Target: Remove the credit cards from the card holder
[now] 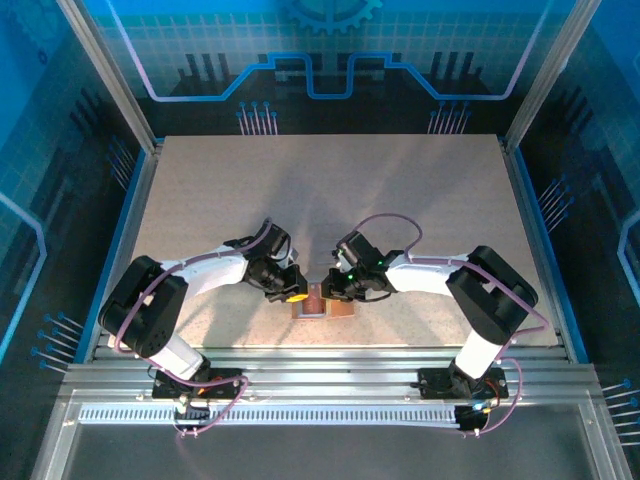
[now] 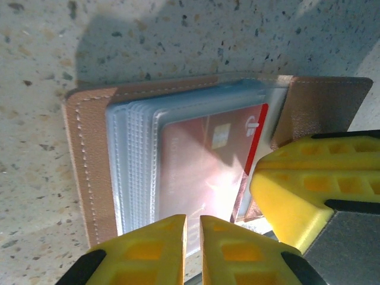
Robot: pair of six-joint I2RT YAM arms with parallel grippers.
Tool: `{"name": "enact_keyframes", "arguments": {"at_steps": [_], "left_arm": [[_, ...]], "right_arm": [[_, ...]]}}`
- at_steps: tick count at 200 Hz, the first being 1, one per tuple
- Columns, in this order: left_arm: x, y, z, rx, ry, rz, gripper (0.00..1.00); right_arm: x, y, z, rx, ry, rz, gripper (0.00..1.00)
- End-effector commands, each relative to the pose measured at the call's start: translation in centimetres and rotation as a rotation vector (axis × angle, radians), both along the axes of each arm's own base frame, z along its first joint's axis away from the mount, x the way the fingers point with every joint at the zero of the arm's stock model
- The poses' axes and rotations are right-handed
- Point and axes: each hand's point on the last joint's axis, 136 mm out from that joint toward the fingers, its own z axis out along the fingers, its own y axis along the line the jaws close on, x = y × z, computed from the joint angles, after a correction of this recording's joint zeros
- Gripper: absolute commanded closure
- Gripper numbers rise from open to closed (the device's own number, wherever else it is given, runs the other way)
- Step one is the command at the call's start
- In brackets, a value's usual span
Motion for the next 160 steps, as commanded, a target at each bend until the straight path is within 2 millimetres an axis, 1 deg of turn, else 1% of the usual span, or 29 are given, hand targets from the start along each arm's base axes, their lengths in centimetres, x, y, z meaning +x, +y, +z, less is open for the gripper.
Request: {"name": "enact_keyframes", "arguments": {"at_steps": [1, 42, 69, 89, 118, 160], "left_arm": [[0.1, -1.0, 1.3, -0.049, -0.002, -0.003, 0.86], [-0.3, -0.8, -0.5, -0.030, 0.036, -0.004, 0.87], [-0.3, -0.7, -0.6, -0.025, 0.032, -0.003, 0.87], [-0.4, -0.3, -1.0, 0.004, 0.036, -0.007, 0.87], [-0.6, 0.2, -1.4, 0.037, 0.039, -0.014, 0.87], [-0.6, 0.3, -1.4, 0.040, 0.036, -0.016, 0.87]], "right_arm": [[0.0, -0.2, -0.1, 0.001, 0.018, -0.004, 0.86], [-0.1, -0.3, 0.7, 0.009, 0.007, -0.004, 0.86], [-0.1, 0.2, 1.0, 0.040, 0.007, 0.002, 0.86], [0.0, 0.6, 1.1, 0.060, 0.009, 0.004, 0.84], [0.1, 0.7, 1.2, 0.070, 0.005, 0.001, 0.81], [-0.1, 0.9, 0.5, 0.074, 0.027, 0.007, 0.79]]}}
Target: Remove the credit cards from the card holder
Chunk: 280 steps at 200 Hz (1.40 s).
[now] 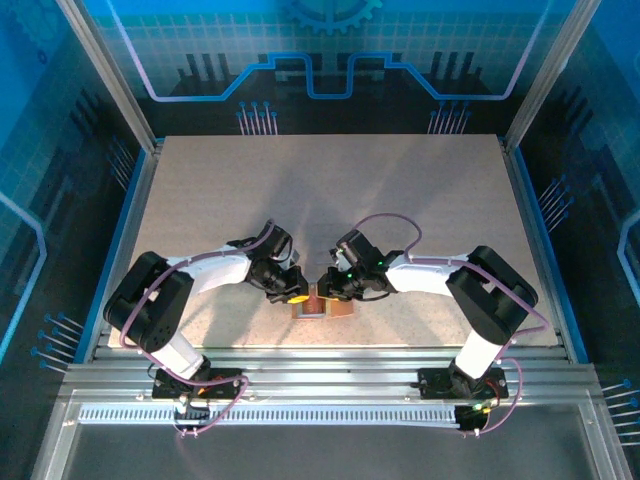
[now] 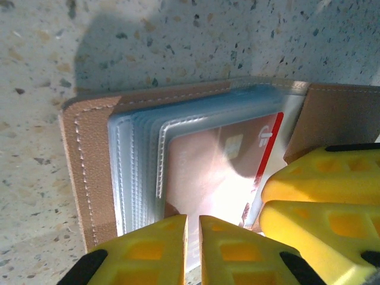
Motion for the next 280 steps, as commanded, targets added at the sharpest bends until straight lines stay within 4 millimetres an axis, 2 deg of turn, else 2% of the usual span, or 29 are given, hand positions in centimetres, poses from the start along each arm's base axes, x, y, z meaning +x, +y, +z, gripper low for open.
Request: {"name": "enact_keyframes", "arguments": {"at_steps": [1, 99, 175, 230, 280], "left_arm": [[-0.5, 0.4, -0.4, 0.028, 0.020, -0.014, 0.87], [-0.4, 0.3, 0.0, 0.026, 0.011, -0.018, 0.87], [-0.5, 0.7, 0.2, 0.043, 0.005, -0.019, 0.87], [-0.4, 0.5, 0.2, 0.041, 0.004, -0.021, 0.87], [0.4, -0.5, 2.5, -0.003, -0.037, -0.035, 0.88]], "right_arm": [[-0.2, 0.0, -0.4, 0.015, 0.024, -0.001, 0.79], [-0.6, -0.4, -1.8, -0.025, 0.060, 0.003, 0.75], [-1.2, -1.8, -2.2, -0.150, 0.069, -0.002, 0.75], [-1.0, -1.7, -0.9, -0.130, 0.048, -0.007, 0.74], [-0.1, -1.6, 1.5, -0.080, -0.018, -0.011, 0.74]]}}
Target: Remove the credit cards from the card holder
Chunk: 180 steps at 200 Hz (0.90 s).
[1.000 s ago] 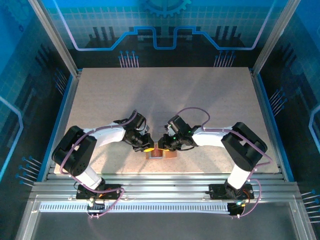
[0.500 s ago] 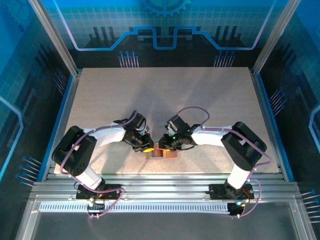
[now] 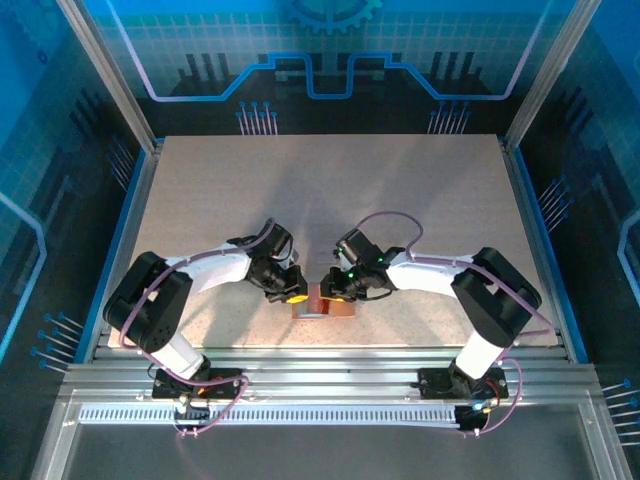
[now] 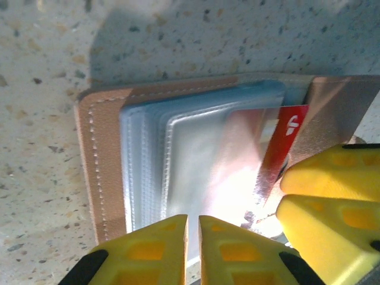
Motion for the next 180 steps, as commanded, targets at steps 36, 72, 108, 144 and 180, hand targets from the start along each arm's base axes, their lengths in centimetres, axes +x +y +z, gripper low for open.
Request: {"name": "enact_keyframes", "arguments": {"at_steps": [36, 72, 108, 144, 180], "left_arm": [[0.2, -1.2, 1.9, -0.032, -0.035, -0.047, 0.89], [-0.2, -1.4, 0.6, -0.021, -0.008, -0.057, 0.90], [-0.5, -0.9, -0.5, 0.012, 0.009, -0.060, 0.91], [-0.6, -0.6, -0.7, 0.023, 0.010, -0.060, 0.91], [-0.7, -0.5, -0.9, 0.024, 0.009, -0.048, 0.92]], "right_arm": [[0.2, -0.9, 0.9, 0.011, -0.028, 0.011, 0.74], [0.0, -1.4, 0.0, -0.014, -0.010, 0.013, 0.73], [0.1, -1.8, 0.8, -0.030, -0.025, 0.003, 0.71], [-0.1, -1.3, 3.4, -0.017, -0.085, -0.018, 0.71], [-0.7, 0.4, 4.5, -0.044, -0.092, -0.052, 0.74]]}}
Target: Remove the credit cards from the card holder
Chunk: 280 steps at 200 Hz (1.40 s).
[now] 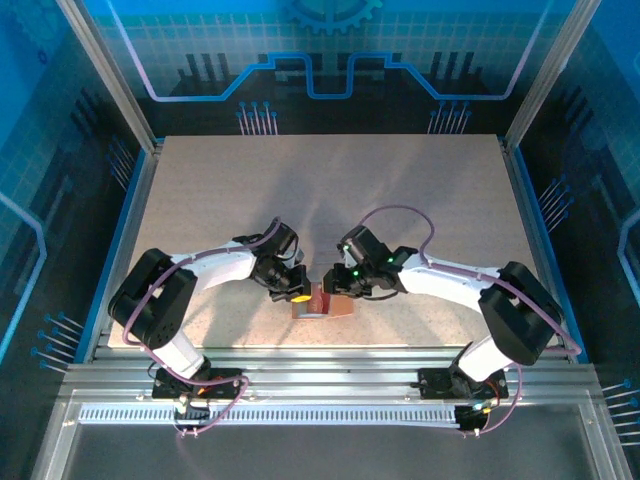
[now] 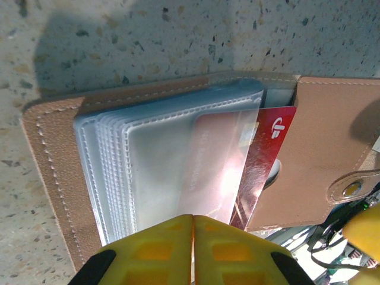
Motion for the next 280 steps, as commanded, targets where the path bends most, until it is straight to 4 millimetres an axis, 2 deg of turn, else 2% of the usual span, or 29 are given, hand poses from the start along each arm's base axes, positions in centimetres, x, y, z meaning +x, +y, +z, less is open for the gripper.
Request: {"name": "enact_keyframes", "arguments": {"at_steps": [1, 36, 78, 108, 130, 200, 223, 251, 280], "left_arm": [[-0.7, 0.4, -0.8, 0.022, 0.014, -0.005, 0.92], [-0.7, 0.4, -0.9, 0.023, 0.016, -0.006, 0.92], [-0.8, 0.5, -1.0, 0.024, 0.019, -0.008, 0.92], [-0.7, 0.5, -0.9, 0.026, 0.014, -0.007, 0.92], [-0.7, 0.5, -0.9, 0.029, 0.017, -0.006, 0.92], [-0.9, 0.6, -1.0, 0.033, 0.022, -0.006, 0.92], [-0.9, 0.6, -0.9, 0.033, 0.022, -0.005, 0.92], [-0.8, 0.6, -0.8, 0.032, 0.021, -0.006, 0.92], [-0.8, 0.7, -0.8, 0.035, 0.019, -0.007, 0.92]], "right_arm": [[-0.4, 0.8, 0.9, -0.036, -0.002, -0.045, 0.74], [-1.1, 1.2, -0.3, -0.113, 0.027, -0.100, 0.78], [-1.7, 0.6, -3.4, -0.188, 0.073, -0.126, 0.76], [-1.6, -0.1, -4.3, -0.237, 0.063, -0.139, 0.71], [-1.0, -1.4, -4.2, -0.293, 0.021, -0.163, 0.69], [0.7, -6.9, -1.5, -0.473, -0.130, -0.218, 0.63], [0.7, -8.5, -2.1, -0.496, -0.117, -0.236, 0.63], [0.2, -8.7, -4.0, -0.439, -0.061, -0.219, 0.64], [0.0, -8.4, -3.1, -0.439, -0.081, -0.199, 0.65]]}}
